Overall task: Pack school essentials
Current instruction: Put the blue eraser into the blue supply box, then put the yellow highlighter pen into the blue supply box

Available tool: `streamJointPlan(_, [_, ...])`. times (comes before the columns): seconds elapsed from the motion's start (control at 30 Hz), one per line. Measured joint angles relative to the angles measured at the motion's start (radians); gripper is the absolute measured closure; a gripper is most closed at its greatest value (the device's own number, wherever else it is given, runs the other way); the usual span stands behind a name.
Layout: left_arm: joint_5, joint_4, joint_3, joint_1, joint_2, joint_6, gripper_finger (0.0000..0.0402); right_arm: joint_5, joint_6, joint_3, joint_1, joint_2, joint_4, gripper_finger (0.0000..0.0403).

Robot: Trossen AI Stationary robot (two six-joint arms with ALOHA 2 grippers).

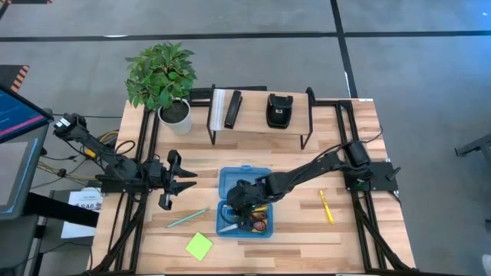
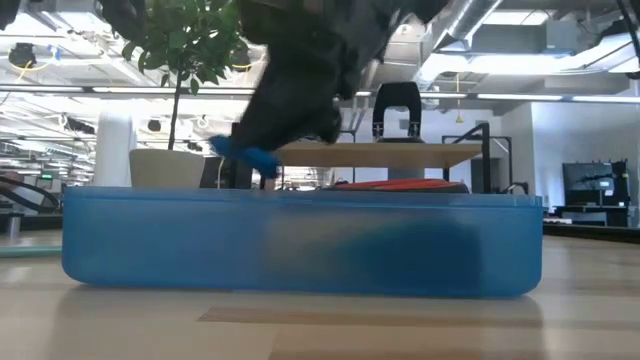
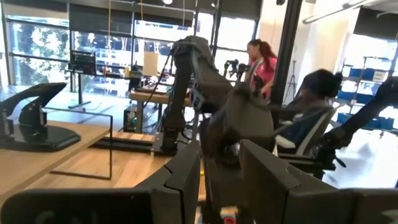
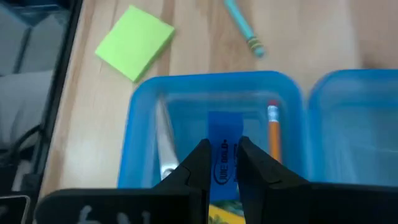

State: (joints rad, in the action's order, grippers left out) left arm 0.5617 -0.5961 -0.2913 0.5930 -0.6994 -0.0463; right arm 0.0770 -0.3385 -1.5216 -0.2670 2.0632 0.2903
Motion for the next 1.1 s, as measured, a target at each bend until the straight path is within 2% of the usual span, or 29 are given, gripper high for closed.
streamJointPlan(0.2, [-0.001, 0.007, 0.0, 0.0, 0.0, -0.002, 0.0301, 0.056, 0.006, -0.022, 0.007, 0.028, -0.001, 0.0314])
streamJointPlan(0.53, [-0.006, 0.006, 0.0, 0.0, 0.0, -0.018, 0.0301, 0.058, -0.001, -0.021, 0.03, 0.028, 0.011, 0.0196])
streamJointPlan(0.73, [-0.006, 0.007, 0.0, 0.0, 0.0, -0.018, 0.0301, 0.051, -0.02, -0.02, 0.048, 0.016, 0.114, 0.0163])
streamJointPlan(0.93, [-0.006, 0.008, 0.0, 0.0, 0.0, -0.028, 0.0301, -0.077, -0.028, -0.02, 0.034, -0.079, 0.211, 0.0167])
streamJointPlan(1.1, [-0.007, 0.011, 0.0, 0.001, 0.0, -0.037, 0.0301, -0.214, -0.067, 0.047, -0.014, -0.208, 0.304, 0.0169])
